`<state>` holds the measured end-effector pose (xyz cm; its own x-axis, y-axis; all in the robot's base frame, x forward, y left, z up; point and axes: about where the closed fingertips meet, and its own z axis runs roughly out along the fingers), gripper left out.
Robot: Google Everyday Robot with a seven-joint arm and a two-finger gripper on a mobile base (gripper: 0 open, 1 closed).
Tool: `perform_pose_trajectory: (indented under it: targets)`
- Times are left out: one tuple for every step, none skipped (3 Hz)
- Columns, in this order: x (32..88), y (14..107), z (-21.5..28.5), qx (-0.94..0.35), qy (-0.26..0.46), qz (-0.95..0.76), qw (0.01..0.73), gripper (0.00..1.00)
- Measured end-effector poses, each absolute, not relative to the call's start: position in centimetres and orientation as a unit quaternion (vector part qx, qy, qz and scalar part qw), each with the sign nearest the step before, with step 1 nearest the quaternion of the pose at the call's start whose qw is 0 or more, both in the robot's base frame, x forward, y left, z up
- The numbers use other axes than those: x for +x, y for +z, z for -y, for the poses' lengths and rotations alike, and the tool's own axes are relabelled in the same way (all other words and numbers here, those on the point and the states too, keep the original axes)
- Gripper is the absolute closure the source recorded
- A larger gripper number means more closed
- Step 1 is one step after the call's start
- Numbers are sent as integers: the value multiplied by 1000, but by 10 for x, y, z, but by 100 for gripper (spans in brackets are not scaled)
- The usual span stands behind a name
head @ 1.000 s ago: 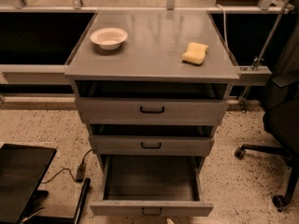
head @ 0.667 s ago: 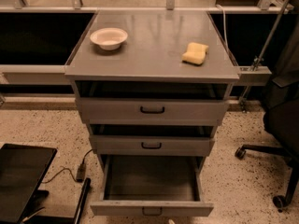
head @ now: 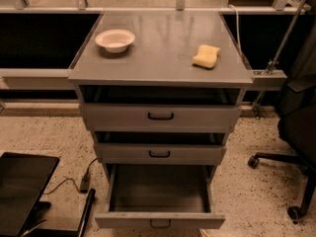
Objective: Close bottom drawer
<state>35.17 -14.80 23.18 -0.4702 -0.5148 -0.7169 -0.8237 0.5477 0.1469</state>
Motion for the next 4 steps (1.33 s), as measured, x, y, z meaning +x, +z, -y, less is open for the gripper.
perform_pose_trajectory:
  targets:
    - [378,211,172,-391,271,-823,310,0]
    - [405,177,174,-382,299,-825,289,0]
    - [440,147,164,-379,318,-822,282,0]
    - [468,131,161,-373,315,-819,301,0]
